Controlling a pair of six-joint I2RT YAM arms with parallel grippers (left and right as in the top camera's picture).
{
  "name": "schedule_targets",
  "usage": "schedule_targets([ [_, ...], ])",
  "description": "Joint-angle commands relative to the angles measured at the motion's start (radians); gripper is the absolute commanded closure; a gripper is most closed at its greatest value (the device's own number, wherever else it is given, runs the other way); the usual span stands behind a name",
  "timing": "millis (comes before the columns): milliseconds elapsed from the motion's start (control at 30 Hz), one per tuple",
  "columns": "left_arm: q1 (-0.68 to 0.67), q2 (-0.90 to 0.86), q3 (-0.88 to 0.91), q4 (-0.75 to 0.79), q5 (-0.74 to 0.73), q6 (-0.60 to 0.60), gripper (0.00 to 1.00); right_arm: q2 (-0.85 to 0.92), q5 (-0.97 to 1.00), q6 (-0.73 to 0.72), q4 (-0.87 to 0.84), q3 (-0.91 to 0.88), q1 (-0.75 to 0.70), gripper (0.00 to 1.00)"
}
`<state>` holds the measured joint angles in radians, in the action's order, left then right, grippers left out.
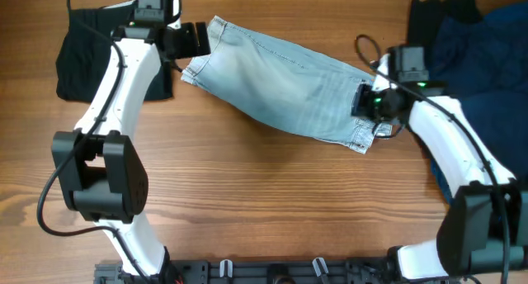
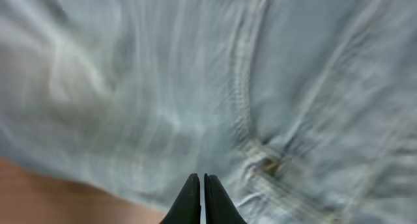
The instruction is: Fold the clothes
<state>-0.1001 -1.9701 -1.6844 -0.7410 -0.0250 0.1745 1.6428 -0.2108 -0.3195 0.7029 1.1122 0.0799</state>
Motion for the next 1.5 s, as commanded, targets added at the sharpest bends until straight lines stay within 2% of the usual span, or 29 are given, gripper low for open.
schedule_targets([
  [0, 0.010, 0.001, -0.008, -0.008, -0.008, 0.016, 0.00, 0.062, -0.027, -0.025, 0.045, -0.011, 0.053, 0.96],
  [200, 0.015, 0.001, -0.008, -0.012, -0.008, 0.017, 0.00, 0.134, -0.025, -0.081, 0.040, -0.083, 0.078, 0.96],
  [467, 0.013, 0.001, -0.008, -0.021, -0.013, 0.017, 0.00, 0.139, 0.276, -0.212, -0.132, -0.143, 0.073, 0.96],
  [633, 0.013, 0.001, -0.008, -0.040, -0.012, 0.017, 0.00, 0.200, 0.384, -0.198, -0.303, -0.144, 0.071, 0.96],
  [800, 0.013, 0.001, -0.008, -0.070, -0.012, 0.017, 0.00, 0.247, 0.383, -0.098, -0.404, -0.142, 0.071, 0.96],
  [933, 0.013, 0.001, -0.007, -0.095, -0.012, 0.017, 0.00, 0.231, 0.351, -0.079, -0.308, -0.053, 0.054, 0.96],
  [1067, 0.013, -0.007, 0.006, -0.094, -0.012, 0.017, 0.00, 0.222, 0.234, -0.045, -0.098, 0.137, 0.015, 0.96],
  [1100, 0.013, -0.019, 0.032, -0.051, -0.012, 0.017, 0.00, 0.222, 0.170, -0.043, 0.042, 0.264, -0.010, 0.79],
  [1133, 0.013, -0.026, 0.039, -0.023, -0.013, 0.017, 0.00, 0.222, 0.158, -0.042, 0.093, 0.312, -0.019, 0.64],
  [1167, 0.013, -0.039, 0.046, 0.024, -0.013, 0.017, 0.00, 0.222, 0.157, -0.041, 0.151, 0.364, -0.032, 0.45],
  [1200, 0.013, -0.046, 0.049, 0.056, -0.021, 0.017, 0.00, 0.222, 0.157, -0.033, 0.180, 0.392, -0.040, 0.36],
  [1233, 0.013, -0.075, 0.049, 0.127, -0.053, 0.016, 0.00, 0.222, 0.157, -0.016, 0.223, 0.438, -0.067, 0.23],
  [1300, 0.013, -0.115, 0.049, 0.198, -0.091, 0.013, 0.00, 0.222, 0.133, 0.004, 0.223, 0.446, -0.101, 0.13],
  [1367, 0.012, -0.170, 0.049, 0.257, -0.126, 0.013, 0.00, 0.233, 0.021, 0.066, 0.216, 0.445, -0.159, 0.06],
  [1467, 0.012, -0.264, 0.049, 0.332, -0.201, -0.012, 0.00, 0.259, -0.086, 0.153, 0.212, 0.444, -0.232, 0.03],
])
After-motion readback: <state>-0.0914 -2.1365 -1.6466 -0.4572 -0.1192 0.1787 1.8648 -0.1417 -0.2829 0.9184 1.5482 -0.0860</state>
